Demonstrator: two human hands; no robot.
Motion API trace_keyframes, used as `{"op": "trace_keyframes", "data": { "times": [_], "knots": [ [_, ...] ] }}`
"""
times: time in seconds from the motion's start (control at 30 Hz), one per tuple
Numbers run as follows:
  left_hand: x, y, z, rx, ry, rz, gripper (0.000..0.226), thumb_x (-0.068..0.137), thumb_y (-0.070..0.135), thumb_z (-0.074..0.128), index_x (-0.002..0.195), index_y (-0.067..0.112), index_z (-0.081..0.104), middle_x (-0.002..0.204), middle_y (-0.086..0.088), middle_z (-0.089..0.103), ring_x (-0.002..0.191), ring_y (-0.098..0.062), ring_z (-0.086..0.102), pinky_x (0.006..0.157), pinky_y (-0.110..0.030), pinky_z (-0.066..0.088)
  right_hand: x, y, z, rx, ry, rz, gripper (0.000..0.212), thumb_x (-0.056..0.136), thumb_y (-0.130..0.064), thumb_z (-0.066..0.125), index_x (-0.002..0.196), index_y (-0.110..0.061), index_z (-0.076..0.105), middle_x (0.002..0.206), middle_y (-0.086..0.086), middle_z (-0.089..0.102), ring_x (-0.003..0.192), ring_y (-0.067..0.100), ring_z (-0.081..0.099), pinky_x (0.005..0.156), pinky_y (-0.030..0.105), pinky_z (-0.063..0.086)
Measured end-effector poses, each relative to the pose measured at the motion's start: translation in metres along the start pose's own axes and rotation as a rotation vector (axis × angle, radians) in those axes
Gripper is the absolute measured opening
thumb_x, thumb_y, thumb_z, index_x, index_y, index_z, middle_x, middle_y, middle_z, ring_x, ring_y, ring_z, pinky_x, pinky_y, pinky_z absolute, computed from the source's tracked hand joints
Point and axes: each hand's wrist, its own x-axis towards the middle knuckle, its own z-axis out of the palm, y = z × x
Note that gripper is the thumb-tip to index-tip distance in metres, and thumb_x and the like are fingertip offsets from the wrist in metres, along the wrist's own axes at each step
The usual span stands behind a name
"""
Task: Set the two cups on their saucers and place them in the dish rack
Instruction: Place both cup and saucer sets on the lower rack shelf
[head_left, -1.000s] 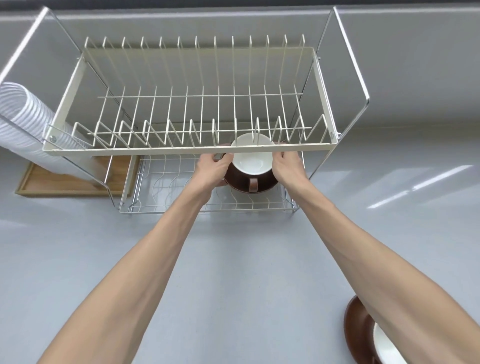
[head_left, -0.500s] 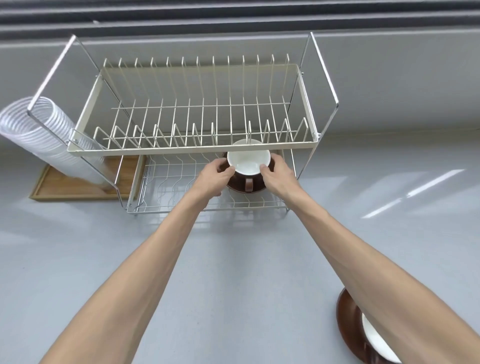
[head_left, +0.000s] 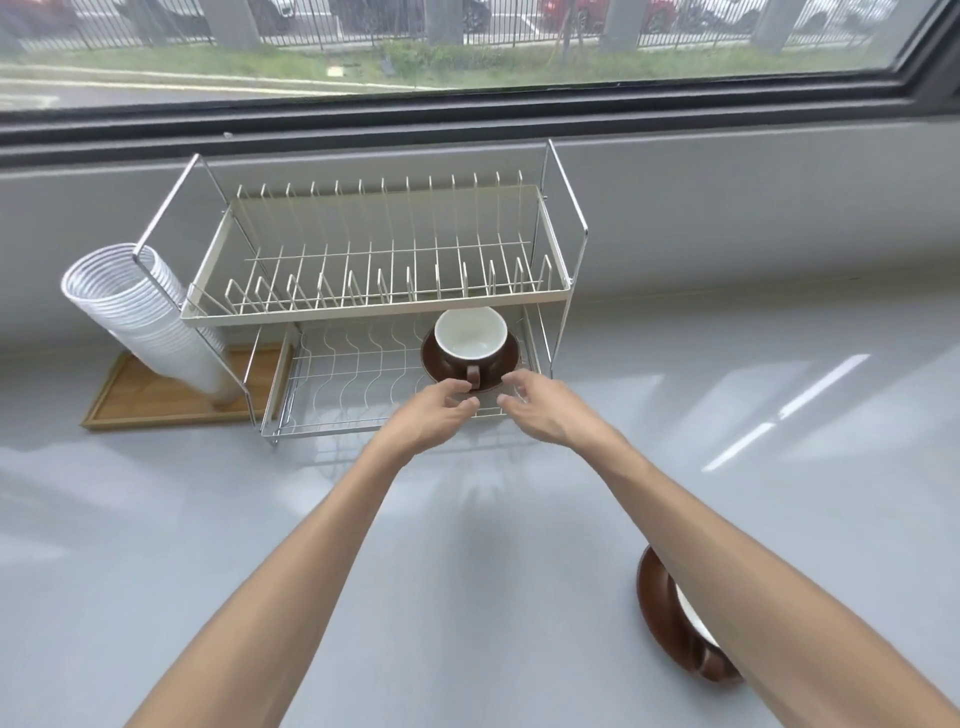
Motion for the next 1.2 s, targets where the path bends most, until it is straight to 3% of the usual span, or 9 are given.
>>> {"op": "trace_keyframes", "data": {
  "times": [0.1,0.3,0.5,0.6,0.73,0.83,1.0,1.2],
  "knots": [
    [-0.017,0.001,0.011,0.164,-0.028,0.040,0.050,0.099,0.046,0.050,0.145,0.028,0.047,0.140,-0.001,0.061,0.125,-0.023,0.058,0.106,-0.038,0.045,-0.022,0.007,0.001,-0.078,0.004,-0.008,0.047,0.098,-0.037,0.045,0.143,-0.024,0.047,0.142,0.008,0.056,0.131,0.028,0.050,0.107,0.043,0.042],
    [-0.049,0.005,0.041,0.561,-0.112,0.131,0.053,0.101,0.047,0.044,0.151,0.030,0.038,0.152,-0.004,0.050,0.137,-0.025,0.048,0.105,-0.035,0.038,-0.071,0.028,0.012,-0.233,0.085,-0.009,0.045,0.100,-0.037,0.040,0.144,-0.026,0.044,0.141,0.005,0.057,0.129,0.028,0.052,0.100,0.042,0.042],
    [-0.060,0.014,0.083,0.840,-0.104,0.239,0.053,0.102,0.047,0.039,0.151,0.028,0.038,0.148,-0.005,0.053,0.134,-0.028,0.051,0.104,-0.040,0.044,-0.113,0.062,0.027,-0.376,0.183,0.001,0.042,0.102,-0.037,0.038,0.142,-0.023,0.043,0.133,0.005,0.059,0.118,0.031,0.058,0.090,0.043,0.049],
    [-0.064,0.019,0.108,0.921,-0.063,0.322,0.053,0.101,0.048,0.039,0.150,0.026,0.039,0.142,-0.008,0.055,0.127,-0.032,0.055,0.098,-0.042,0.047,-0.129,0.085,0.031,-0.382,0.283,0.022,0.043,0.102,-0.037,0.039,0.142,-0.022,0.044,0.139,0.003,0.054,0.125,0.027,0.053,0.093,0.043,0.048],
    [-0.070,0.022,0.141,0.930,0.052,0.453,0.053,0.101,0.047,0.043,0.148,0.023,0.042,0.140,-0.009,0.054,0.125,-0.034,0.054,0.095,-0.043,0.045,-0.154,0.119,0.035,-0.321,0.403,0.067,0.048,0.103,-0.039,0.042,0.146,-0.019,0.043,0.153,0.010,0.040,0.142,0.027,0.037,0.105,0.043,0.040],
    [-0.075,0.023,0.167,0.815,0.102,0.549,0.052,0.099,0.045,0.049,0.144,0.019,0.049,0.140,-0.015,0.056,0.123,-0.038,0.056,0.093,-0.046,0.047,-0.175,0.146,0.037,-0.277,0.489,0.147,0.049,0.101,-0.041,0.045,0.144,-0.017,0.045,0.153,0.013,0.040,0.142,0.028,0.037,0.105,0.046,0.042],
    [-0.084,0.022,0.208,0.742,0.051,0.498,0.057,0.102,0.051,0.038,0.153,0.027,0.035,0.159,-0.010,0.037,0.143,-0.031,0.039,0.107,-0.044,0.038,-0.202,0.186,0.042,-0.198,0.498,0.316,0.053,0.103,-0.045,0.036,0.150,-0.021,0.036,0.160,0.010,0.029,0.147,0.027,0.028,0.112,0.043,0.032],
    [-0.091,0.021,0.238,0.611,-0.026,0.433,0.056,0.101,0.054,0.037,0.153,0.030,0.034,0.159,-0.004,0.037,0.142,-0.026,0.040,0.106,-0.042,0.040,-0.214,0.209,0.053,-0.033,0.487,0.441,0.054,0.103,-0.047,0.034,0.151,-0.022,0.034,0.161,0.010,0.026,0.148,0.026,0.025,0.113,0.044,0.031]
  ]
}}
